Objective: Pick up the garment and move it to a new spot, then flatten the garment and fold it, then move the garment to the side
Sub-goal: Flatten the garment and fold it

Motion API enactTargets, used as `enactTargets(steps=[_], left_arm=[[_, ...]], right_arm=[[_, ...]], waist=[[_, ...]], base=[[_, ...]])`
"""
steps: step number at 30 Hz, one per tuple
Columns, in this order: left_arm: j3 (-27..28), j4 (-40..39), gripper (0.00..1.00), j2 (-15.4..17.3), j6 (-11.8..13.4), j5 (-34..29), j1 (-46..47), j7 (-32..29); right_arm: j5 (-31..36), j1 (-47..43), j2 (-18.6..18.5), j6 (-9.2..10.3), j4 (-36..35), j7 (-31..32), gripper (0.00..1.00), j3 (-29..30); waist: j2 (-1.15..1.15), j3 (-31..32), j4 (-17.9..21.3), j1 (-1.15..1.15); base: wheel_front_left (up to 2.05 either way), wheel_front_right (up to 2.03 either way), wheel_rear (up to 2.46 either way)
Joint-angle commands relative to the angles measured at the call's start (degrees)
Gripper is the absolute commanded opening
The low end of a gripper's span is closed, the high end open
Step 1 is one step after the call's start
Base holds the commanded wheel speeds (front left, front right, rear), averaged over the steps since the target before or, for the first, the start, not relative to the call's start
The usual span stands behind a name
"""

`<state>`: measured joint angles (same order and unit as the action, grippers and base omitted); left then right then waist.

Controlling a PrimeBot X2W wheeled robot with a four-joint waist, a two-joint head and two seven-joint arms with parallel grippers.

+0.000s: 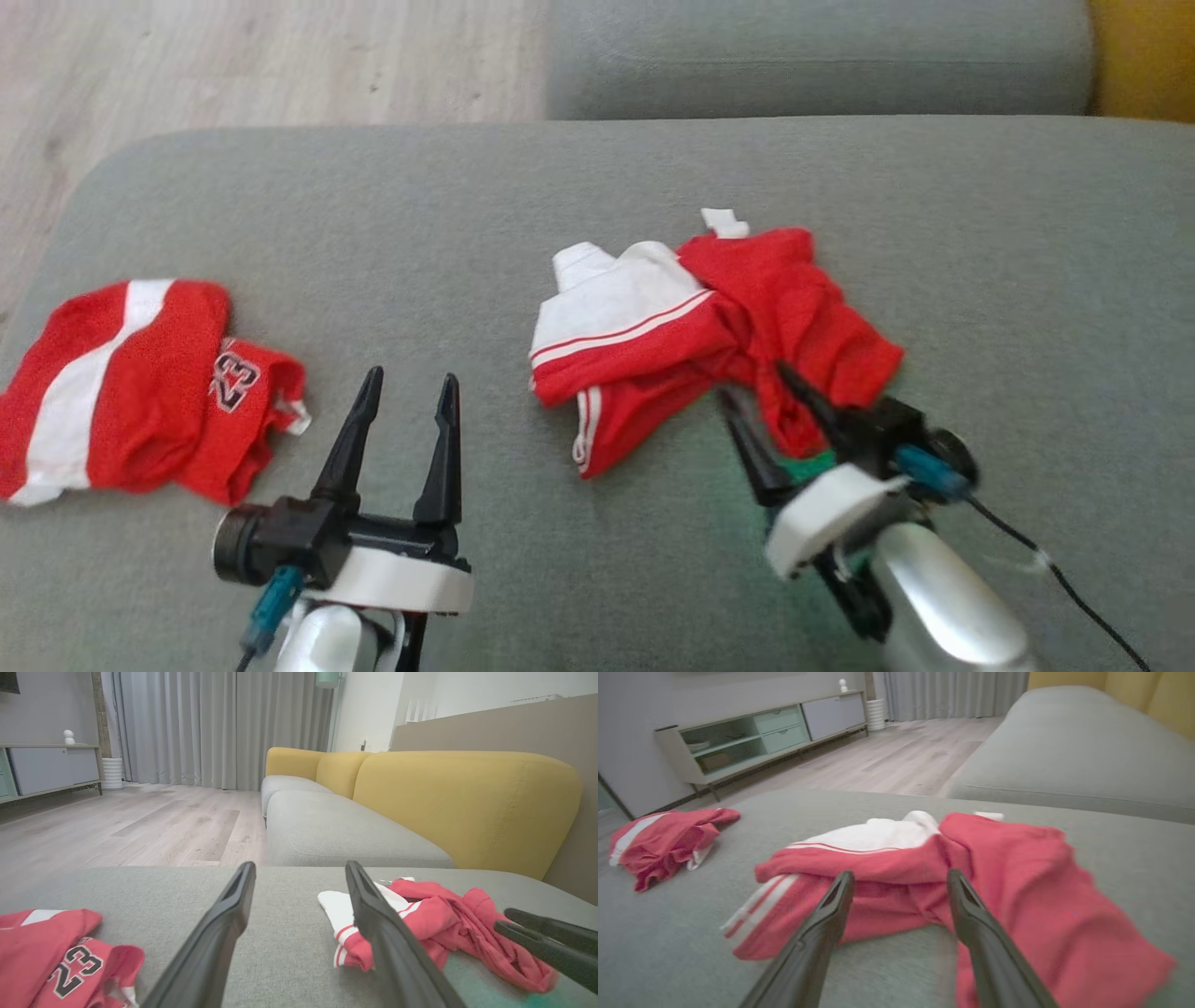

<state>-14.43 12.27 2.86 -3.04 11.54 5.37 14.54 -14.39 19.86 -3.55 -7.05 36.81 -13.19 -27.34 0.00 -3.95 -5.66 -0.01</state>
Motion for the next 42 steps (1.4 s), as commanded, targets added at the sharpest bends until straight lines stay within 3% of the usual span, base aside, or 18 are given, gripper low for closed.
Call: enactTargets(steps=[1, 8, 13, 31, 36, 42], left_arm=[[2.44, -2.51, 1.0, 0.02, -0.11, -0.48, 1.06, 0.46], [3.32, -3.84, 1.0, 0.02, -0.43, 0.27, 0.37, 0.46], [3.17, -4.38, 1.0, 0.02, -0.6, 1.08, 0.18, 0.46], [0.82, -4.24, 1.0, 0.02, -0.62, 2.08, 0.97, 0.46], [-0.14, -4.18, 1.0, 0.02, -0.56, 2.5, 2.04, 0.46], [-1.62, -3.67, 1.0, 0.02, -0.4, 3.05, 3.01, 0.46]], right_arm=[[2.21, -0.76, 0.63, -0.44, -2.25, -0.85, 1.0, 2.39], [5.63, -6.23, 0.66, -0.44, -9.72, -1.48, 1.0, 16.31], [3.99, -11.76, 0.67, -0.44, -17.45, -1.77, 1.0, 21.05], [3.23, -13.73, 0.67, -0.44, -24.62, -1.8, 1.0, 21.85], [4.08, -10.8, 0.67, -0.44, -21.85, -1.8, 1.0, 20.51], [2.9, -4.95, 0.67, -0.44, -13.05, -0.23, 1.0, 19.73]], waist=[[0.0, 1.11, 1.8, 0.01], [0.0, 2.16, 4.98, 0.01], [0.0, 2.41, 5.83, 0.01], [0.0, -0.05, 4.56, 0.01], [0.0, -2.02, 2.63, 0.01], [0.0, -4.35, -0.18, 0.01]], base=[[0.0, 0.0, 0.0], [0.0, 0.0, 0.0], [0.0, 0.0, 0.0], [0.0, 0.0, 0.0], [0.0, 0.0, 0.0], [0.0, 0.0, 0.0]])
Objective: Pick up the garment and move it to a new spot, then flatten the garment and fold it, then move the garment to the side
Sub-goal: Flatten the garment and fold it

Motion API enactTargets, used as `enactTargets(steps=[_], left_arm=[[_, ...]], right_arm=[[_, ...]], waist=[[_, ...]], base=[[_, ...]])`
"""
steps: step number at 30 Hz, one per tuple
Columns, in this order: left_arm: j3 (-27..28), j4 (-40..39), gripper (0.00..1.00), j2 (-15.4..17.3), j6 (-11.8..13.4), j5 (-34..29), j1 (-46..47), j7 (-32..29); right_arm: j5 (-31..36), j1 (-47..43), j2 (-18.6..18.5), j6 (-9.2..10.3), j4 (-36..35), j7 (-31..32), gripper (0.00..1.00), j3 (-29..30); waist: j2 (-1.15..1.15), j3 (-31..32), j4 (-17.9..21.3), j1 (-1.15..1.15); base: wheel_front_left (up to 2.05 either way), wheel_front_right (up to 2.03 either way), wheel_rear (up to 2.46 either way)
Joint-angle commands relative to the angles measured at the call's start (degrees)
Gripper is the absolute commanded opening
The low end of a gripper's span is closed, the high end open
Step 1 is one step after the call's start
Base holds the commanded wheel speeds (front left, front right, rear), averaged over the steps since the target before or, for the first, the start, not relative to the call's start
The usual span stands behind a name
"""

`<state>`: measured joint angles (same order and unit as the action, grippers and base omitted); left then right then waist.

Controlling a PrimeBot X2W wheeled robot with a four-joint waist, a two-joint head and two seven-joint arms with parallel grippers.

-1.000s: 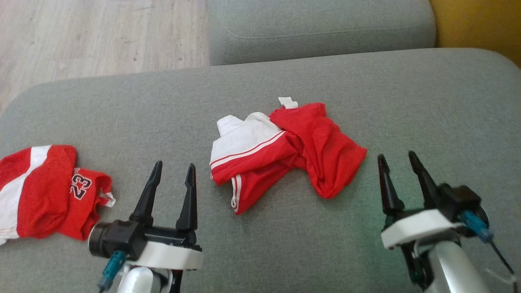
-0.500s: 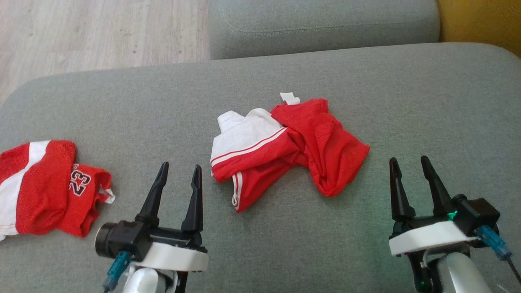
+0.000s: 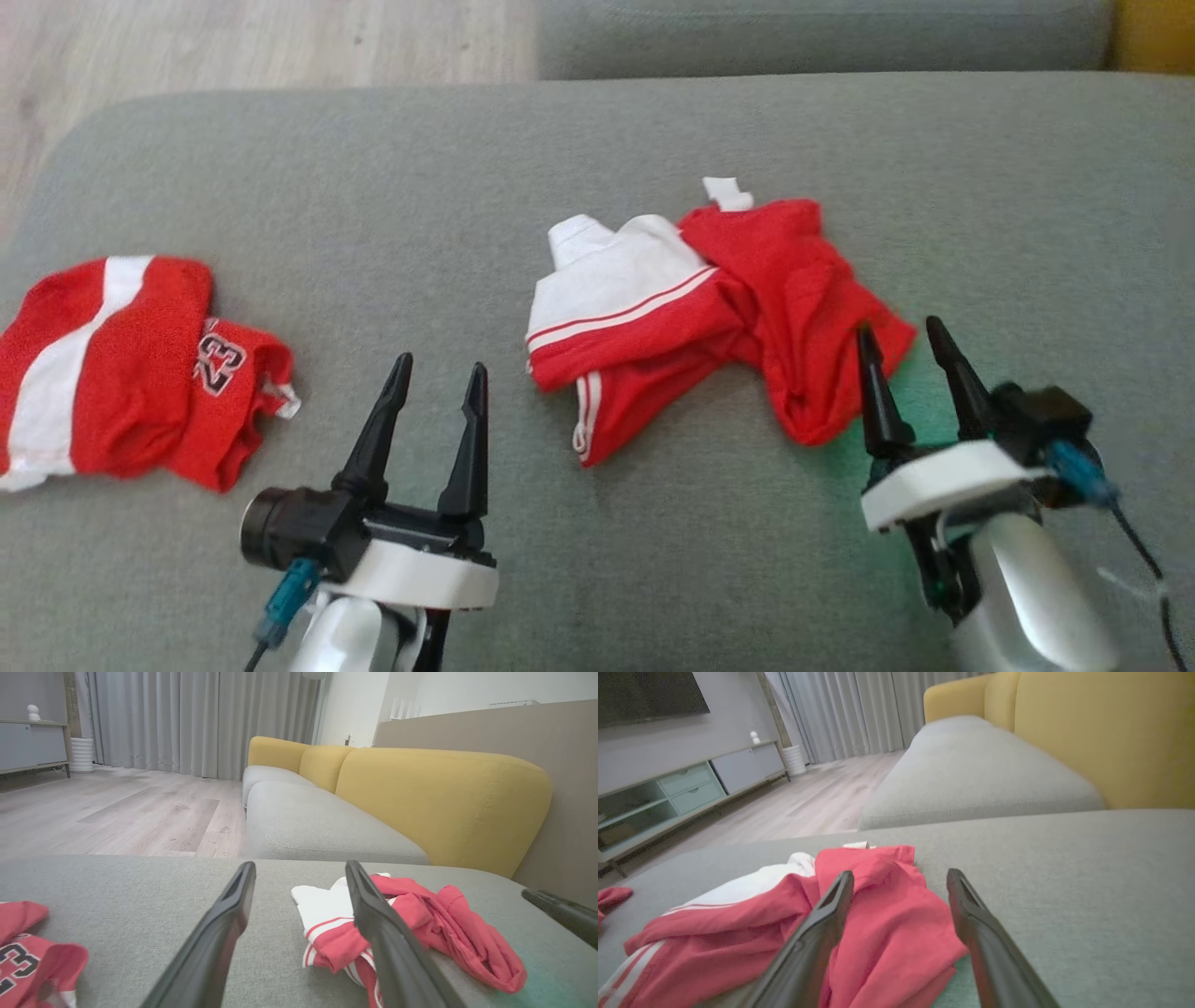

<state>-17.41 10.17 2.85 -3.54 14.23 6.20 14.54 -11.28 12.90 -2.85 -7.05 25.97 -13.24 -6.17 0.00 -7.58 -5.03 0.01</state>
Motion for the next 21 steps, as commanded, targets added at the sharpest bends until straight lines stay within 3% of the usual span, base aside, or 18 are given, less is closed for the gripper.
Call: enactTargets(steps=[1, 11, 12, 13, 21], left_arm=[[1.14, -1.47, 1.0, 0.03, 0.12, 0.47, 2.37, 0.46], [-0.39, -0.75, 1.0, 0.03, 0.56, 0.8, 3.54, 0.46], [-0.45, -0.68, 1.0, 0.03, 0.66, 0.85, 3.56, 0.46], [-0.41, -0.67, 1.0, 0.03, 0.81, 1.31, 3.53, 0.46], [0.1, -0.67, 1.0, 0.03, 1.12, 2.33, 3.25, 0.46]], right_arm=[[-0.75, 3.24, -0.03, -0.44, -0.67, 0.23, 1.0, -1.73], [-2.69, 12.21, -0.03, -0.44, 13.58, 2.15, 1.0, -3.15], [-2.94, 12.8, -0.03, -0.44, 14.79, 2.29, 0.66, -3.22], [-2.97, 13.38, -0.03, -0.44, 15.82, 2.27, 0.0, -3.39], [-4.36, 17.27, -0.03, -0.44, 18.83, -0.19, 0.0, -1.98]], waist=[[0.0, -0.99, -1.32, -0.01], [0.0, -2.6, -5.15, -0.01], [0.0, -2.67, -5.37, -0.01], [0.0, -2.69, -5.52, -0.01], [0.0, -2.01, -4.74, -0.01]], base=[[0.0, 0.0, 0.0], [0.0, 0.0, 0.0], [0.0, 0.0, 0.0], [0.0, 0.0, 0.0], [0.0, 0.0, 0.0]])
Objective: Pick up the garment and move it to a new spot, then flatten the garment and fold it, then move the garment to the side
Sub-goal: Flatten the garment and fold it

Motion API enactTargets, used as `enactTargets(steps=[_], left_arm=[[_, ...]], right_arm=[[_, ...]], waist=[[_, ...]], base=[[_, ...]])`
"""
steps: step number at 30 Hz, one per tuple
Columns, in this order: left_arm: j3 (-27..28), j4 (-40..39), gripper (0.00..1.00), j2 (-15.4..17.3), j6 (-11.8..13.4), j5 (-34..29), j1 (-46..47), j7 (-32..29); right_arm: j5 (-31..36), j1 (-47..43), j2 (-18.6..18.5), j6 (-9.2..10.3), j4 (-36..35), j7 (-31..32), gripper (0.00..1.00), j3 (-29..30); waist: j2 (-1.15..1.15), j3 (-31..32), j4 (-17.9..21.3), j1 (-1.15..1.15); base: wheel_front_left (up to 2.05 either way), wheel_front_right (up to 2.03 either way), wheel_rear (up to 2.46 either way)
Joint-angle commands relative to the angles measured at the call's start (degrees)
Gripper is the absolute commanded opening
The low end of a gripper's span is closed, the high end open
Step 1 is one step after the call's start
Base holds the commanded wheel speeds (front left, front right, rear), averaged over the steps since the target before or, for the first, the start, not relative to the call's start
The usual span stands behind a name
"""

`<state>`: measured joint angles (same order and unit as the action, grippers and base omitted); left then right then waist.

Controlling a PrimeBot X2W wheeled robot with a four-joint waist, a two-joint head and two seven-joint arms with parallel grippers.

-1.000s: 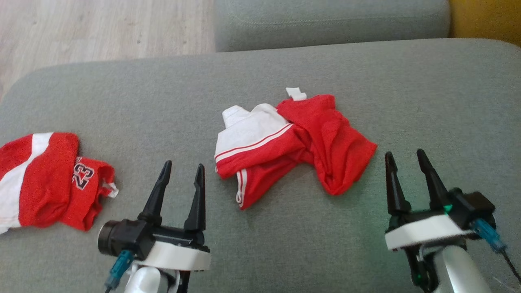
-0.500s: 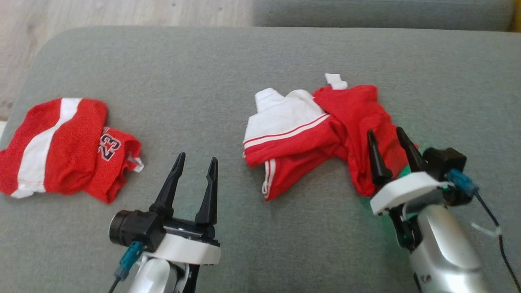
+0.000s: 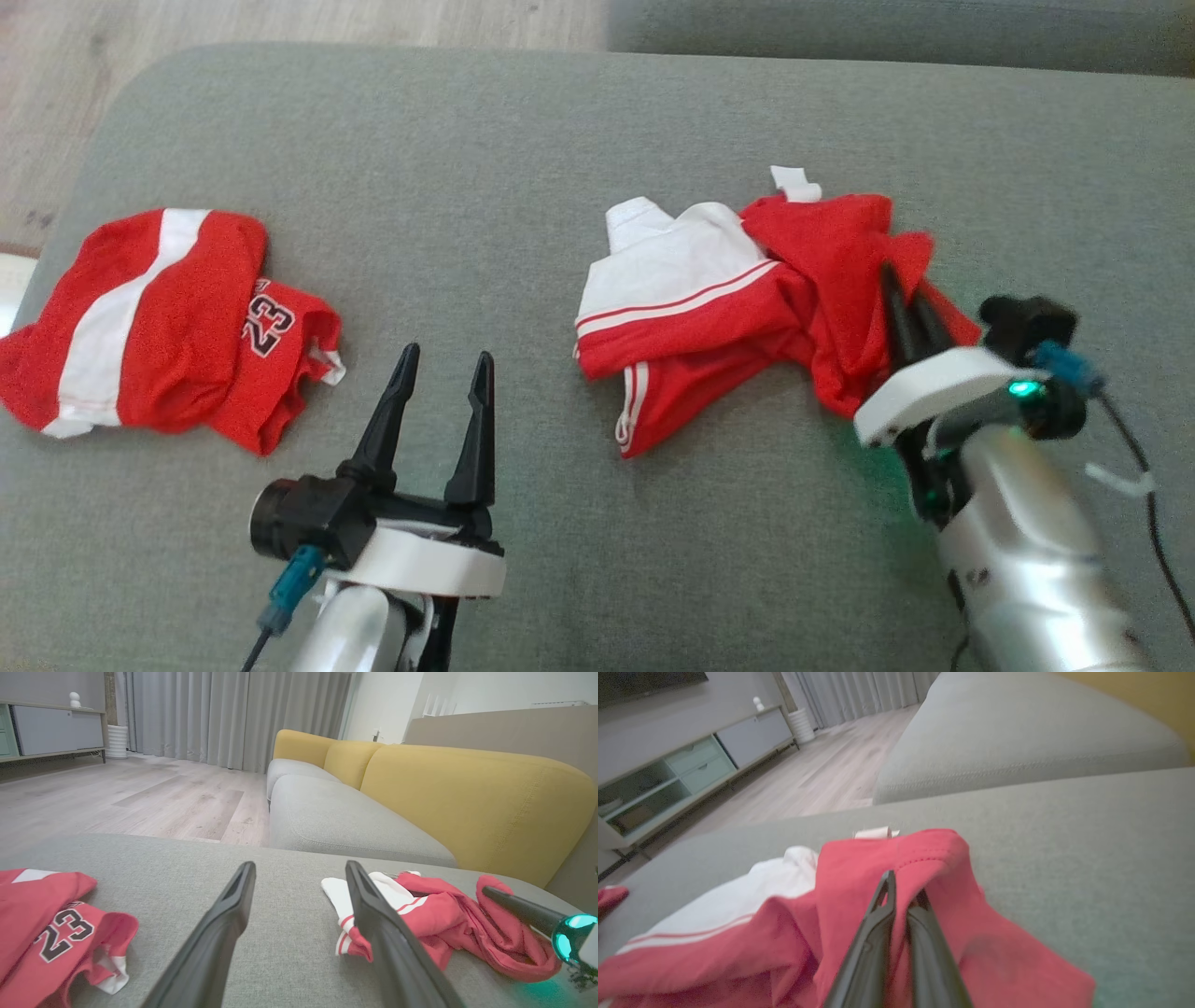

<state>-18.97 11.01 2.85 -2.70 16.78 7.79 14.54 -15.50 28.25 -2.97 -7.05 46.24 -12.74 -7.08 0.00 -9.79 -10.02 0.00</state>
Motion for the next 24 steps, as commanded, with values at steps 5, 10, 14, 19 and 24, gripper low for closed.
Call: enactTargets(steps=[5, 10, 14, 19, 24], left_arm=[[1.1, -0.74, 1.0, 0.03, 0.18, 0.63, 1.77, 0.46], [0.56, -1.02, 1.0, 0.03, 0.51, 1.23, 1.87, 0.46], [0.34, -1.14, 1.0, 0.03, 0.63, 1.28, 1.82, 0.46], [0.5, -1.18, 1.0, 0.03, 0.65, 1.3, 1.71, 0.46], [0.73, -1.26, 1.0, 0.03, 0.69, 1.42, 1.62, 0.46]], right_arm=[[-1.64, 5.35, 0.09, -0.44, -0.85, -1.5, 0.0, 5.9], [2.44, 8.65, -2.3, -0.44, 0.26, -1.29, 0.0, 15.31], [6.32, 10.74, -5.44, -0.44, 0.88, -0.55, 0.0, 22.98], [12.36, 11.85, -8.07, -0.44, 2.22, 1.04, 0.0, 32.19], [19.42, 10.27, -6.81, -0.44, 3.04, 3.17, 0.93, 39.73]], waist=[[0.0, 1.12, 1.52, 0.0], [0.0, 1.47, 2.17, 0.0], [0.0, 1.45, 2.19, 0.0], [0.0, 1.33, 2.0, 0.0], [0.0, 1.45, 2.0, 0.0]], base=[[0.0, 0.0, 0.0], [0.0, 0.0, 0.0], [0.0, 0.0, 0.0], [0.0, 0.0, 0.0], [0.0, 0.0, 0.0]])
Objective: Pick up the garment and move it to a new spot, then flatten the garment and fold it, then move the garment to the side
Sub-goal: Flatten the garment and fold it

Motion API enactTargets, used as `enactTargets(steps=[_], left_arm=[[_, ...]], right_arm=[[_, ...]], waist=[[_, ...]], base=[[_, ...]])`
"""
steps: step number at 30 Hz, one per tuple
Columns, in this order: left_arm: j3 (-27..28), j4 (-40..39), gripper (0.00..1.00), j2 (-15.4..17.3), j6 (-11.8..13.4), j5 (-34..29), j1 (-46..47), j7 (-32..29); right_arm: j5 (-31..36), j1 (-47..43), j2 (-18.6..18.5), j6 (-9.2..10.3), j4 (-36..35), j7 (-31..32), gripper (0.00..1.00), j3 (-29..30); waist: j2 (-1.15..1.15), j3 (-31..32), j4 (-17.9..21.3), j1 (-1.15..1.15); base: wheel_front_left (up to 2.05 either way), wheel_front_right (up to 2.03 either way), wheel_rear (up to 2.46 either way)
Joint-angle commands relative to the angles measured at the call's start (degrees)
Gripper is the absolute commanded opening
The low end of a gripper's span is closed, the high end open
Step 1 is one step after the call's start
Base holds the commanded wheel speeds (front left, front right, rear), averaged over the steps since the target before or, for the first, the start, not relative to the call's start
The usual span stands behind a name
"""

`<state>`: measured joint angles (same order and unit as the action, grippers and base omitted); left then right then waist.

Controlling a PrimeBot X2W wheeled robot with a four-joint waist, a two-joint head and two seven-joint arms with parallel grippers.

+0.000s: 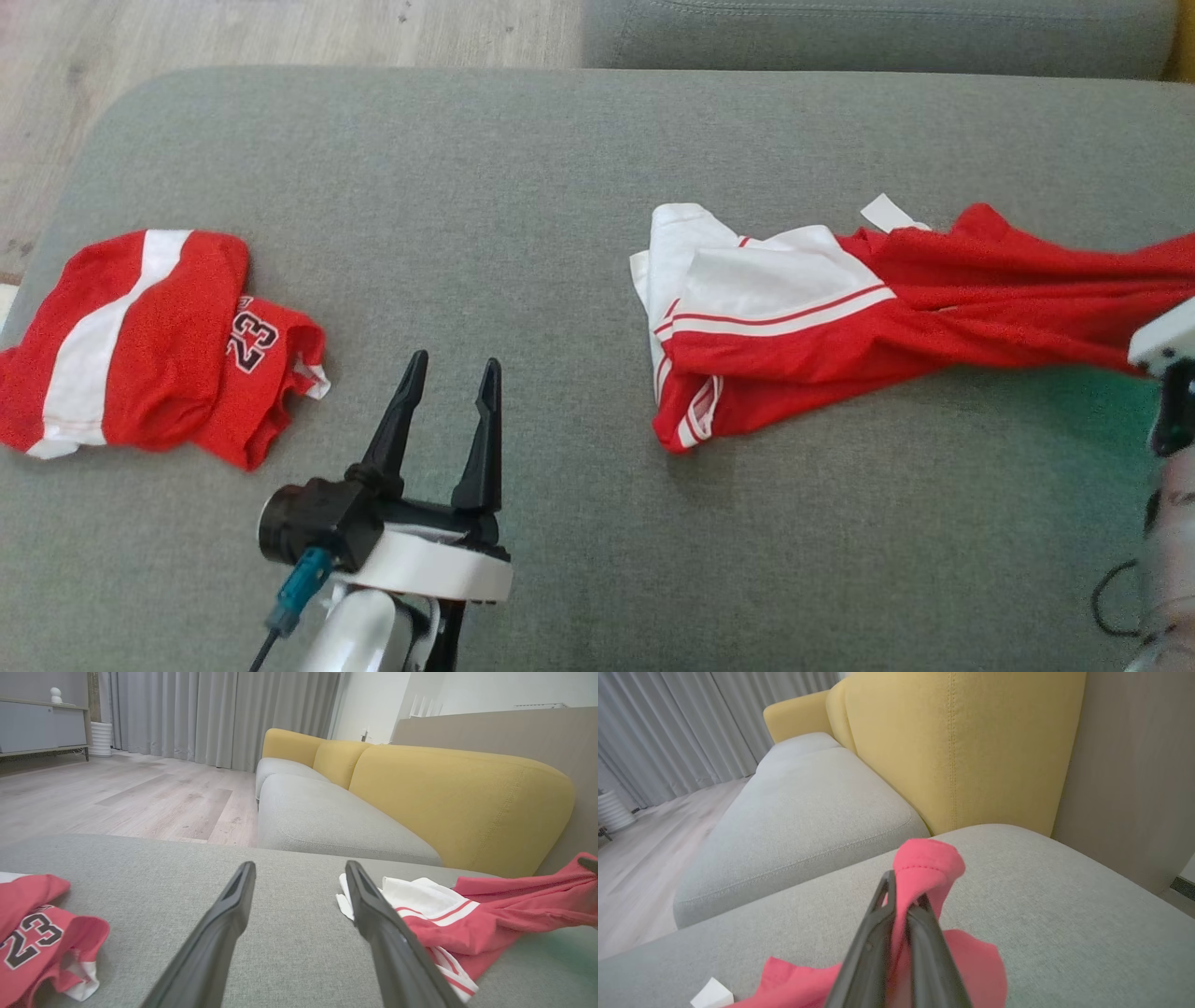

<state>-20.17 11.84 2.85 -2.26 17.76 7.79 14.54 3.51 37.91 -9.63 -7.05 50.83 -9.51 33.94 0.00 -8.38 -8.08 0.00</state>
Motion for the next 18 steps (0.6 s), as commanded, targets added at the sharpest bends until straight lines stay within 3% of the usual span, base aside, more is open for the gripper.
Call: enactTargets(steps=[1, 5, 9, 12, 15, 18], left_arm=[[2.05, -2.12, 1.0, 0.03, 0.29, 0.44, 1.5, 0.46], [2.74, -1.97, 1.0, 0.03, 0.27, 0.03, 0.76, 0.46], [3.76, -1.87, 1.0, 0.03, 0.03, -0.53, 0.4, 0.46], [4.58, -2.1, 1.0, 0.03, -0.22, -0.9, 0.21, 0.46], [5.33, -2.29, 1.0, 0.03, -0.39, -0.97, -0.2, 0.46], [6.09, -2.45, 1.0, 0.03, -0.53, -1.16, -0.87, 0.46]], right_arm=[[1.65, 0.15, 0.52, -0.44, -1.62, 0.13, 1.0, 0.18], [6.26, -1.79, 3.75, -0.44, -3.59, -1.17, 1.0, 2.67], [6.39, -3.74, 6.09, -0.44, -6.41, -3.54, 1.0, 0.49], [4.27, -6.42, 6.64, -0.44, -9.9, -4.93, 1.0, -4.98], [-5.02, -10.0, 6.71, -0.44, -12.25, -5.39, 1.0, -15.28], [-12.04, -15.68, 6.73, -0.44, -19.91, -5.45, 1.0, -25.19]], waist=[[0.0, 0.1, 0.22, 0.0], [0.0, 0.8, 1.47, 0.0], [0.0, 1.95, 3.1, 0.0], [0.0, 2.87, 4.3, 0.0], [0.0, 3.79, 5.13, 0.0], [0.0, 4.55, 5.93, 0.0]], base=[[0.0, 0.0, 0.0], [0.0, 0.0, 0.0], [0.0, 0.0, 0.0], [0.0, 0.0, 0.0], [0.0, 0.0, 0.0], [0.0, 0.0, 0.0]])
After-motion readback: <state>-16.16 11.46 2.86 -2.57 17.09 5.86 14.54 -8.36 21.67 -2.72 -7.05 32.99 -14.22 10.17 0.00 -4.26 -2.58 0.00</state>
